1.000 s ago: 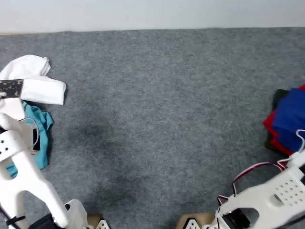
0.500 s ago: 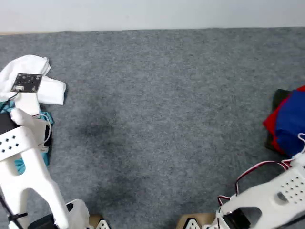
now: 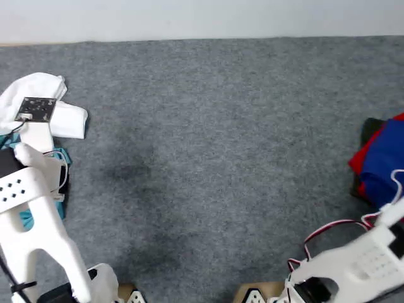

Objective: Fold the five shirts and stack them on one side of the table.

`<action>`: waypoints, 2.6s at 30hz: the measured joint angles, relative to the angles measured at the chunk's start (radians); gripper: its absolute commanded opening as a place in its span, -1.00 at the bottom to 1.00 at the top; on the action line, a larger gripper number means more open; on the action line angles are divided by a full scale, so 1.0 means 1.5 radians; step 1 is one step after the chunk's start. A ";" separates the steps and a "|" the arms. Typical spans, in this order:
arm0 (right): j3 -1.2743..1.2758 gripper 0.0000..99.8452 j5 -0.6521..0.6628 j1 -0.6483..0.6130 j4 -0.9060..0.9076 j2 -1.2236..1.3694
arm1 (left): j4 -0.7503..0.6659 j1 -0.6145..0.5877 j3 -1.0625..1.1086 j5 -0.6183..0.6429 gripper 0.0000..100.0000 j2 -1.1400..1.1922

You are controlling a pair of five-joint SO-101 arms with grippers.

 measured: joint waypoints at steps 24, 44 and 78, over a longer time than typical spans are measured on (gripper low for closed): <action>-0.027 -0.98 -0.002 -0.102 0.060 0.243 | 0.006 0.000 0.000 0.000 -0.99 0.000; -0.029 -0.98 -0.003 -0.105 -0.216 0.211 | 0.006 0.002 0.000 0.000 -0.99 0.000; -0.025 -0.98 -0.057 -0.198 0.109 0.185 | 0.019 0.002 0.000 0.000 -0.99 0.000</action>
